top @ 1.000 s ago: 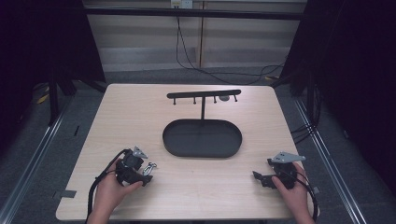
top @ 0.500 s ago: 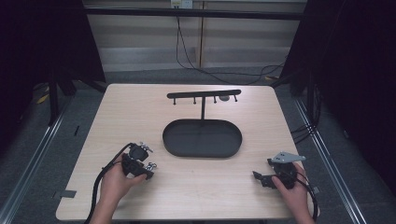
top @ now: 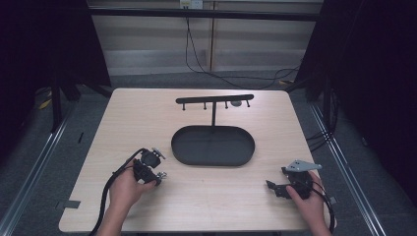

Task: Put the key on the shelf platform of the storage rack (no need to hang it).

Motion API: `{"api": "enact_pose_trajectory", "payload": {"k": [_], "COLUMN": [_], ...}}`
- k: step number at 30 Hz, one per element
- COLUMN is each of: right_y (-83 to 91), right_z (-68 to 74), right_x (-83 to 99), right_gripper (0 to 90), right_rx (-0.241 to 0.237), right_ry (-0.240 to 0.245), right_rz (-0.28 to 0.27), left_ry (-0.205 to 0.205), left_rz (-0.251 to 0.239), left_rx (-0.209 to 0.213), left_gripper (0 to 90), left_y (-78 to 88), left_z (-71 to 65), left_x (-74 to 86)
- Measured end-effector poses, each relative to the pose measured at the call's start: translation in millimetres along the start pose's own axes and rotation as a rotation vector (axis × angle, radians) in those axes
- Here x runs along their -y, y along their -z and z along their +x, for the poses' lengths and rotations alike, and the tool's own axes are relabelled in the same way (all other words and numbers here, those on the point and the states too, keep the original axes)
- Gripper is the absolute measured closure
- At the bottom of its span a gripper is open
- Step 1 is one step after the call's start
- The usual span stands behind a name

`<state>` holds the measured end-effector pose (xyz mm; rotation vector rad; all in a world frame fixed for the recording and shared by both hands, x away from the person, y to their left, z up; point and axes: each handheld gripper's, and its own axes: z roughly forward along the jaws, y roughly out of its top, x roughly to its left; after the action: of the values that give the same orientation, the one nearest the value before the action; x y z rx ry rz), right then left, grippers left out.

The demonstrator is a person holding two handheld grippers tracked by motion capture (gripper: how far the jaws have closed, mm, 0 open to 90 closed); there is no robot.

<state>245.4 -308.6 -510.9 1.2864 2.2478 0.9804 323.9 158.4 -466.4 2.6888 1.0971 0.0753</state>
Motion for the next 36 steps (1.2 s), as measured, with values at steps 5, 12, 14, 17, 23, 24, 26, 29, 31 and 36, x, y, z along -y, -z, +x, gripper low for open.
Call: {"api": "enact_pose_trajectory", "payload": {"k": [5, 12, 14, 17, 23, 24, 26, 29, 31, 36], "right_y": [0.0, 0.1, 0.0, -0.1, -0.1, -0.1, -0.1, 0.0, 0.1, -0.1], "right_z": [-0.1, 0.2, 0.0, -0.1, -0.1, -0.1, -0.1, -0.2, 0.2, -0.2], "right_x": [0.0, 0.0, 0.0, 0.0, 0.0, 0.0, 0.0, 0.0, 0.0, 0.0], "right_gripper": [16.5, 16.5, 16.5, 16.5, 16.5, 16.5, 16.5, 16.5, 16.5, 16.5], "right_rx": [0.000, 0.000, 0.000, 0.000, 0.000, 0.000, 0.000, 0.000, 0.000, 0.000], "right_ry": [0.002, -0.002, 0.000, 0.002, 0.002, 0.001, 0.001, 0.002, -0.002, 0.002], "right_rz": [-0.001, 0.002, 0.000, -0.001, -0.001, -0.001, -0.001, 0.000, 0.001, 0.000], "left_ry": [-0.006, 0.027, 0.026, 0.025, 0.012, 0.015, 0.009, 0.009, 0.004, -0.002], "left_rz": [0.014, -0.007, -0.010, -0.016, -0.037, -0.043, -0.045, -0.051, -0.057, -0.057], "left_rx": [0.001, 0.030, 0.031, 0.037, 0.051, 0.052, 0.056, 0.063, 0.074, 0.089], "left_gripper": [68.0, 68.1, 68.1, 68.1, 68.1, 68.2, 68.1, 68.2, 68.2, 68.2], "left_y": [-0.2, 5.9, 8.4, 12.9, 23.0, 24.4, 27.6, 30.7, 33.3, 35.6], "left_z": [0.0, 4.3, 4.7, 4.7, 4.4, 3.8, 3.4, 2.1, 1.8, 0.9], "left_x": [-2.4, -1.5, -1.8, -2.9, -6.5, -7.2, -9.6, -12.6, -16.4, -21.6]}}
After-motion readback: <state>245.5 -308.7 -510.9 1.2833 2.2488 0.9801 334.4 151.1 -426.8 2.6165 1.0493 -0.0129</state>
